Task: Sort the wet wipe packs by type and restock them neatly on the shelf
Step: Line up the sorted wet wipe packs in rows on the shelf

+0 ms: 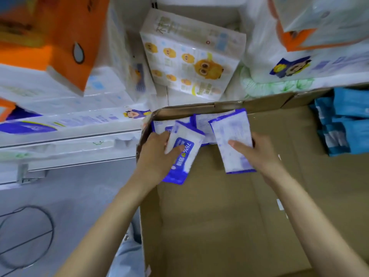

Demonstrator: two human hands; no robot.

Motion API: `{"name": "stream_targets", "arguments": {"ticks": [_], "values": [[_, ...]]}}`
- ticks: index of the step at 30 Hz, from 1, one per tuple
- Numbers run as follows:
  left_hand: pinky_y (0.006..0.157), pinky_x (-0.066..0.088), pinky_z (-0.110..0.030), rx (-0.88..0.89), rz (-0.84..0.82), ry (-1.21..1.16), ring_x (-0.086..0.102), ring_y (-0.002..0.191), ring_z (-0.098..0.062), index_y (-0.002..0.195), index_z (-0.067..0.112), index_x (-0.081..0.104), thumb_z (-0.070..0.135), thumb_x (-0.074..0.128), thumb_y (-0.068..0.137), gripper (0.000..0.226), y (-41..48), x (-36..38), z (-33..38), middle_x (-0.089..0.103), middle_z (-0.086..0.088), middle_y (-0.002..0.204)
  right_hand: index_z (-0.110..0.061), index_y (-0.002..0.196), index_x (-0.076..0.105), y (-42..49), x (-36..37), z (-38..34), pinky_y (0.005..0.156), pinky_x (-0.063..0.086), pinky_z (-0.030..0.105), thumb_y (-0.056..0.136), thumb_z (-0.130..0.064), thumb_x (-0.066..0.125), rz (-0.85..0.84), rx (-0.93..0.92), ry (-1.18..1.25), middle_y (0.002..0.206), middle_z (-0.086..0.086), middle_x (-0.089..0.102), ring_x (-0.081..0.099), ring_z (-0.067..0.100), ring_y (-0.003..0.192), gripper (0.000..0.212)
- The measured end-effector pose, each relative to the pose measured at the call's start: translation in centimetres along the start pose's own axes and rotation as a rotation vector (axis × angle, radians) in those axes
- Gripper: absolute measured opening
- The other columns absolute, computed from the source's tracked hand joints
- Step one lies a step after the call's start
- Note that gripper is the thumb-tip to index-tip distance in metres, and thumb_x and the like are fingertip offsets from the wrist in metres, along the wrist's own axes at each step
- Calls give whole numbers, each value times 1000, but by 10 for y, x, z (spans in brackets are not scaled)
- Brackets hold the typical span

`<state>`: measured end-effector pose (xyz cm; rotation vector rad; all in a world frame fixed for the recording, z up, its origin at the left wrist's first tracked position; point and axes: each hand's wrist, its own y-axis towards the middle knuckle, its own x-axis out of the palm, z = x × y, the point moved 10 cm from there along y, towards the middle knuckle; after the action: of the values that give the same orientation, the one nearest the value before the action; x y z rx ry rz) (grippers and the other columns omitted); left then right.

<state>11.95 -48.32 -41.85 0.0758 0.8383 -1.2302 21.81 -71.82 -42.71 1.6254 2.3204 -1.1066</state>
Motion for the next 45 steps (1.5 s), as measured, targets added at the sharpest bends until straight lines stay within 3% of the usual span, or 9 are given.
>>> {"name": "stream_targets", "arguments": {"ticks": [2, 4, 9, 15, 20, 25, 33, 39, 45], "values": [[87, 53, -37, -131, -30, -369, 68, 95, -13, 107, 18, 64, 24, 59, 93, 16, -33, -2, -14, 72, 2, 103, -7, 101, 67, -38, 15, 3, 71, 56, 34, 89, -21, 65, -71, 159, 287, 91, 9, 74, 70, 17, 79, 19], [89, 53, -40, -228, -20, -568, 69, 94, -11, 105, 22, 62, 23, 58, 94, 12, -67, -10, -28, 74, 6, 99, -14, 104, 66, -76, 41, -7, 70, 60, 35, 92, -22, 59, -165, 243, 470, 92, 3, 76, 73, 20, 83, 16], [62, 53, -18, -324, 84, -805, 71, 78, -7, 104, 15, 63, 17, 54, 94, 14, -132, -63, -47, 75, 5, 89, -14, 108, 67, -149, 92, -68, 81, 56, 32, 96, -13, 51, -211, 89, 371, 101, 1, 74, 70, 18, 95, 20], [62, 59, -43, -535, 40, -1324, 73, 72, -24, 104, 9, 63, 20, 50, 93, 20, -196, -146, -66, 74, -13, 88, -17, 113, 64, -231, 161, -145, 86, 56, 38, 98, -12, 46, -303, 52, 431, 104, -1, 74, 70, 18, 97, 24], [50, 58, -37, -495, 80, -1383, 71, 63, -20, 99, 14, 60, 19, 55, 90, 12, -240, -243, -82, 74, -8, 80, -14, 112, 65, -288, 207, -215, 82, 56, 34, 97, -10, 46, -240, -31, 486, 104, 3, 74, 70, 18, 95, 24], [66, 57, -41, -377, 47, -1337, 72, 66, -21, 96, 22, 60, 34, 63, 70, 29, -274, -314, -91, 75, -5, 79, -17, 117, 61, -346, 280, -273, 91, 53, 45, 81, -35, 57, -420, 8, 567, 105, 5, 73, 70, 23, 97, 41], [61, 57, -35, -260, 231, -1354, 73, 72, -21, 103, 24, 58, 34, 62, 83, 23, -314, -419, -123, 75, -2, 82, -17, 121, 59, -406, 321, -349, 95, 49, 51, 74, -39, 58, -509, -51, 625, 108, 9, 72, 69, 28, 99, 52], [53, 56, -29, -166, 343, -1373, 73, 70, -16, 102, 29, 56, 35, 57, 91, 12, -328, -466, -130, 74, 5, 76, -27, 108, 64, -439, 338, -404, 79, 57, 36, 88, -36, 48, -483, -312, 497, 99, -4, 74, 71, 15, 91, 27], [53, 57, -33, -82, 262, -1509, 73, 76, -20, 108, 29, 59, 42, 52, 90, 23, -331, -476, -119, 75, -1, 87, -33, 128, 54, -452, 378, -433, 81, 58, 31, 83, -46, 49, -598, -432, 352, 112, -9, 69, 66, 9, 105, 47]]}}
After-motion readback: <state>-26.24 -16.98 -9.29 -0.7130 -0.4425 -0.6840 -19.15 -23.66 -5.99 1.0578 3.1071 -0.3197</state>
